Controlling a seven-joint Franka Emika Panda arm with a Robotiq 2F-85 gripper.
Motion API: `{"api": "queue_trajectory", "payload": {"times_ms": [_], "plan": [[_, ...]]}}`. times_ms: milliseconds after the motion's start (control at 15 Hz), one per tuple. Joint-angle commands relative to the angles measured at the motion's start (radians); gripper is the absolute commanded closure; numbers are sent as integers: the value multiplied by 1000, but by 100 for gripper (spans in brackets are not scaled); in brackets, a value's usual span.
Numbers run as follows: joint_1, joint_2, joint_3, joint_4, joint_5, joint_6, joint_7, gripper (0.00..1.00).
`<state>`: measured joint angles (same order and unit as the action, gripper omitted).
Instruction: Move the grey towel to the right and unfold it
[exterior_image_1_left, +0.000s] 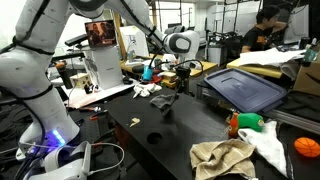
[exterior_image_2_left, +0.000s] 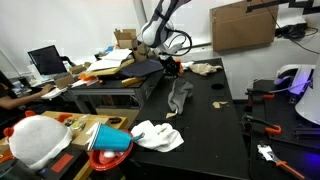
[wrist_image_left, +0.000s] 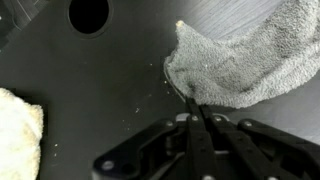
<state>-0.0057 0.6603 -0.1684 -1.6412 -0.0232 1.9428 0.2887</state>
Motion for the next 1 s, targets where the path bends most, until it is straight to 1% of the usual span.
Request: {"api": "queue_trajectory", "payload": {"times_ms": [0, 200, 400, 933], "plan": [[19, -102, 8, -75, -52, 16, 16, 99], [13, -176, 34, -106, -46, 23, -20, 99], [13, -256, 52, -135, -43, 40, -27, 99], [6, -437, 72, -242, -42, 76, -35, 99]]}}
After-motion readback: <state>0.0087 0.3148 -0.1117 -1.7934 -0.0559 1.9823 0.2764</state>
